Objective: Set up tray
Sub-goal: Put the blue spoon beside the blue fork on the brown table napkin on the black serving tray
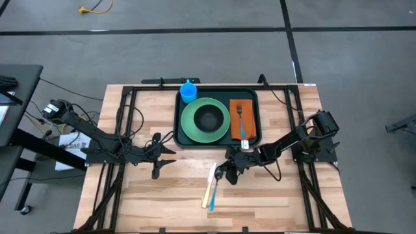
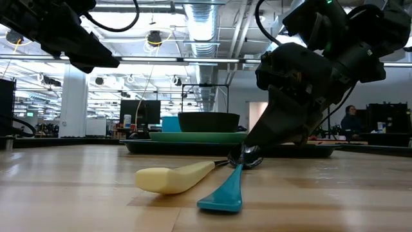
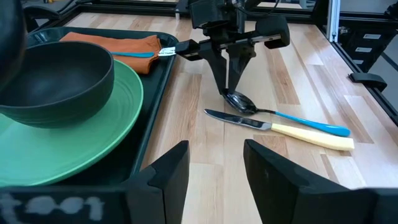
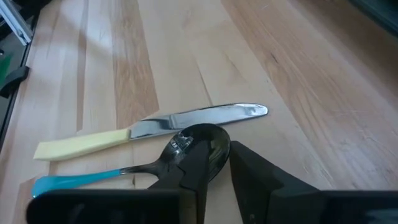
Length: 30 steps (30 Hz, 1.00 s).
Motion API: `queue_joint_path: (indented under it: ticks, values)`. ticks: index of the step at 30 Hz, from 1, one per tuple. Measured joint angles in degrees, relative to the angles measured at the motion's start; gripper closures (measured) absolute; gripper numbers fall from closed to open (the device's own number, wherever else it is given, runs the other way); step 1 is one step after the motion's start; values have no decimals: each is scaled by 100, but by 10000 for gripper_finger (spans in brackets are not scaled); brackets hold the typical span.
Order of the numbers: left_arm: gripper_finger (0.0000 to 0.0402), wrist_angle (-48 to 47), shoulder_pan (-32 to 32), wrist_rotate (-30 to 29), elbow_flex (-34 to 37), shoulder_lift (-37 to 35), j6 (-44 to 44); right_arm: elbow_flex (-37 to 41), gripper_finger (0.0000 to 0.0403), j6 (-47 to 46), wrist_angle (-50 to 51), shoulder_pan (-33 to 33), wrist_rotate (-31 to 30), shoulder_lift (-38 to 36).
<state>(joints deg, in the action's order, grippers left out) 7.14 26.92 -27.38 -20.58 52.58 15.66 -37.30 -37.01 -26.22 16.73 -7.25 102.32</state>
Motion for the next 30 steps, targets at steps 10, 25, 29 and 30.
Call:
queue_joint_path:
  ticks: [10,25,29,30]
  values:
    - [259,-2,0,0,0,0,0,0,389,-2,7,0,0,0]
    - [259,0,0,2,0,0,0,0,400,-2,9,-4,46,0]
    - [259,-2,0,0,0,0,0,0,401,0,11,-49,225,0]
    - [259,-2,0,0,0,0,0,0,401,0,11,-72,302,0]
